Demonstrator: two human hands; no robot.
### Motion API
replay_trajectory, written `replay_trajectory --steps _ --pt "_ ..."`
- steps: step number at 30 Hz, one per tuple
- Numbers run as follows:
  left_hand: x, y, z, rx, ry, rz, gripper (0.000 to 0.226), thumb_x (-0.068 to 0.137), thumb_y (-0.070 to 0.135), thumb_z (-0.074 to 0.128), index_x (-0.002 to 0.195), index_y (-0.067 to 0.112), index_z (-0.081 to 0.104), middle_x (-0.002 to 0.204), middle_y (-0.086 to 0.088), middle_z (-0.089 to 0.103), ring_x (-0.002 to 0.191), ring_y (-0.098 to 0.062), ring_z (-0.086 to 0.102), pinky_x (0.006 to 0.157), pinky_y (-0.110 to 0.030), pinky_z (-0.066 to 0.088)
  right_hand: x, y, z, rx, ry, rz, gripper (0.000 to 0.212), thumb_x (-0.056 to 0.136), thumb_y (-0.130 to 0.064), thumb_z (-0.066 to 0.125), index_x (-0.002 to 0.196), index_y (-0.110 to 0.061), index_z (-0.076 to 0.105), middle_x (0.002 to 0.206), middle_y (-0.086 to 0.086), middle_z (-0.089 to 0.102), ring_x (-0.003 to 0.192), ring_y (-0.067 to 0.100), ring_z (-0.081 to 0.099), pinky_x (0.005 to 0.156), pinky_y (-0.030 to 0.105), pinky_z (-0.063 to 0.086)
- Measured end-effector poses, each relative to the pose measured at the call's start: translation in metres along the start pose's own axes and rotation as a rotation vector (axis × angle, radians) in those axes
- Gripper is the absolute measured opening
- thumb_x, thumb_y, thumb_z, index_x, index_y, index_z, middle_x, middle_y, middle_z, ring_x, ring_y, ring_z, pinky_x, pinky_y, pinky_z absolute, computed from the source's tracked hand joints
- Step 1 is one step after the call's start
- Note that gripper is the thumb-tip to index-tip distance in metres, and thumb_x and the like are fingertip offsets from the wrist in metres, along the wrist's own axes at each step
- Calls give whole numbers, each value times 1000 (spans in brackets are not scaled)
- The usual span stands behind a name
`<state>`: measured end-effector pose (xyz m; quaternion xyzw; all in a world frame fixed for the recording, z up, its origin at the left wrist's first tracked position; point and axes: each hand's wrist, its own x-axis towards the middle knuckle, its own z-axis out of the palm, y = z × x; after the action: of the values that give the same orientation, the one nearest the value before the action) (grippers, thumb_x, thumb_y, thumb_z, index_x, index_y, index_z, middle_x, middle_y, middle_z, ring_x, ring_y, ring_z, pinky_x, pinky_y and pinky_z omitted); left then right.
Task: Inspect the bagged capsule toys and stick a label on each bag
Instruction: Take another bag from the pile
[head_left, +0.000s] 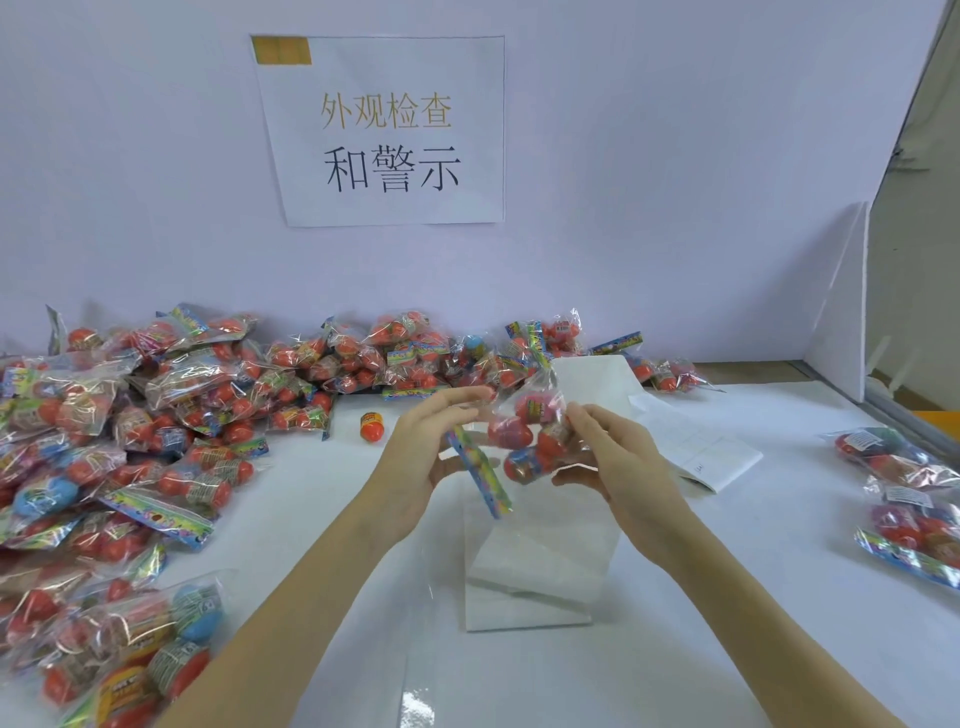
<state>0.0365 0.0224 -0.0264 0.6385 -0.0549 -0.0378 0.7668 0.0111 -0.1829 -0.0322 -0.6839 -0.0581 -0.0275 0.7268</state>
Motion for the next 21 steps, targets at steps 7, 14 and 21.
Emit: replay_trajectory --steps 7,14,21 --pt "-9 -4 11 230 -98 49 27 96 31 71 102 6 79 93 -16 73 77 -20 60 64 -27 51 -1 -4 -4 -314 -84 -137 46 93 -53 58 81 -11 74 70 23 61 62 18 55 60 26 55" --pt "-8 -2 9 205 14 85 19 93 24 76 97 5 81 87 -12 73 73 -18 61 63 -23 53 0 -3 -10 -252 -36 -119 30 88 -52 62 94 -32 84 87 -4 81 73 8 69 70 23 59" --pt "-8 -5 11 124 -13 63 19 94 26 74 97 9 82 94 -11 78 79 -17 66 81 -27 59 2 1 -6 -123 46 -137 46 96 -52 57 94 -16 84 92 6 81 90 25 75 82 33 62"
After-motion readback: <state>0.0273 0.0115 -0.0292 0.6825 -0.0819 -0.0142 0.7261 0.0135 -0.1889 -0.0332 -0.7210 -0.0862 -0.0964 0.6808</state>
